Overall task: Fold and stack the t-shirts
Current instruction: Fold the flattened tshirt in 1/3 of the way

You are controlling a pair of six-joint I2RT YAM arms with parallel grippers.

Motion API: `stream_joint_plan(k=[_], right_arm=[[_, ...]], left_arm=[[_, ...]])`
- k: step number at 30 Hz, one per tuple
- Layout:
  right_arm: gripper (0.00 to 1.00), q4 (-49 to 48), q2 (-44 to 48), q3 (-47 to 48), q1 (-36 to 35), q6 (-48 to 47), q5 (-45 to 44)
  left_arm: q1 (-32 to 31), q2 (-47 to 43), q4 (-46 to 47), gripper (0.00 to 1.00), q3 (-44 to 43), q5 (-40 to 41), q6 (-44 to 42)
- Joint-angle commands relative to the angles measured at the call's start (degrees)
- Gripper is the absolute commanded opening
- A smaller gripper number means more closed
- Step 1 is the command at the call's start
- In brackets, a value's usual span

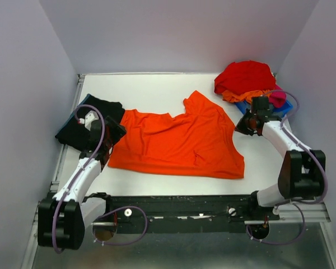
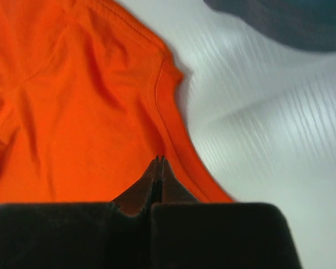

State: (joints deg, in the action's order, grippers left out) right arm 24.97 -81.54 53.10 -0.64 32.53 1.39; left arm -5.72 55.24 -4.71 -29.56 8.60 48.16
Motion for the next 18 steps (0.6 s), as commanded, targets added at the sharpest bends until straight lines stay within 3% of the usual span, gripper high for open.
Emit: stream_joint_plan(k=[1,5,11,18], right_arm=[[0.01,-3.53,-8.53,5.95,-0.58,-3.0,1.07],[0.01,-0.38,-15.92,11.57,-2.43,-2.66,-1.11],[0.01,3.41,-24.89,18.78,-3.05,-1.16,-3.41],[0.01,8.69,-26.92,19.32,-3.31,4.2,-10.0]], left_arm=[[0.18,9.95,10.95,0.83,-5.66,-2.63,-3.86],[0.7,18.13,9.11,0.82,-13.31,0.88,-5.01],[5.18,30.6,6.3,0.83,-23.77,-0.95,-2.9],[9.32,44.93,-1.52,0.82,-34.76,-3.15,-2.11]])
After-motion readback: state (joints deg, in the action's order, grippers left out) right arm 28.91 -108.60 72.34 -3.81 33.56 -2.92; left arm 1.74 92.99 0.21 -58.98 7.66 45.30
